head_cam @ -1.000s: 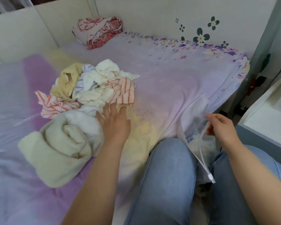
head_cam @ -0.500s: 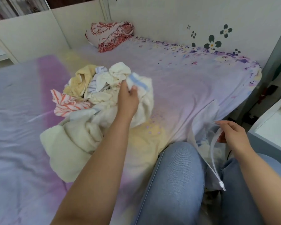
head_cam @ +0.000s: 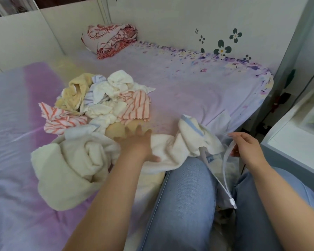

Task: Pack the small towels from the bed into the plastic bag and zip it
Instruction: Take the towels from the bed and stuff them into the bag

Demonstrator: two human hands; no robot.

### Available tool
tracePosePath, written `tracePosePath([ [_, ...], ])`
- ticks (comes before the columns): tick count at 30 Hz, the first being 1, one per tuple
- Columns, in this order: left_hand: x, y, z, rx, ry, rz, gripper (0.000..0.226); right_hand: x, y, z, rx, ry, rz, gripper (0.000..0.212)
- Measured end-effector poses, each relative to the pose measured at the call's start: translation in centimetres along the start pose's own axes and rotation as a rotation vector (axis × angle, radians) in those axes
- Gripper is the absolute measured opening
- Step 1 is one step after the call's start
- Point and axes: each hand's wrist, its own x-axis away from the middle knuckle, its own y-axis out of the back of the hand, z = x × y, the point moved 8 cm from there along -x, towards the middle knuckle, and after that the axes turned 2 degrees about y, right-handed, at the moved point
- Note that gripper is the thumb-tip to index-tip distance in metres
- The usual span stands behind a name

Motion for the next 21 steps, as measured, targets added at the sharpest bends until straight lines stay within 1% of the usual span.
tracePosePath([
  [1,0.1,-0.5,1.1,-0.011,0.027,0.003,0.095,0.0,0.0,-0.1,0.004,0.003,0.000,0.024],
  [3,0.6,-1.4,1.4,-0.001,0.000,-0.043,0.073,0.1,0.0,0.0,0.016,0.012,-0.001,0.024],
  [5,0.8,-0.4,0.7,0.112,-0.064,-0.165,0.056,0.2,0.0,0.2,0.016,0.017,-0.001,0.024],
  [6,0.6,1.4,0.5,0.189,-0.094,-0.274,0.052,0.3,0.0,0.3,0.014,0.018,-0.001,0.024],
  [8,0.2,6.2,0.6,0.425,-0.181,-0.528,0.042,0.4,0.1,0.4,0.006,0.018,-0.003,0.023],
  [10,0.7,11.3,0.4,0.690,-0.306,-0.681,0.040,0.5,0.3,0.5,0.000,0.023,-0.009,0.023],
  [11,1.0,13.2,0.4,0.878,-0.360,-0.707,0.043,0.5,0.5,0.5,-0.003,0.021,-0.015,0.023],
  [13,1.8,15.8,0.1,1.381,-0.389,-0.636,0.044,0.4,0.9,0.4,-0.016,0.010,-0.034,0.022],
  [14,2.4,17.1,-0.4,1.572,-0.403,-0.593,0.042,0.4,1.1,0.4,-0.028,0.000,-0.043,0.021],
  [15,3.1,18.4,-1.3,1.706,-0.431,-0.559,0.040,0.4,1.3,0.3,-0.044,-0.010,-0.050,0.021],
  [18,4.6,21.8,-3.8,2.005,-0.549,-0.507,0.040,0.2,1.7,-0.1,-0.075,-0.032,-0.060,0.023],
  [21,5.6,24.8,-5.5,2.177,-0.688,-0.460,0.040,-0.2,2.4,-0.5,-0.092,-0.050,-0.084,0.025],
])
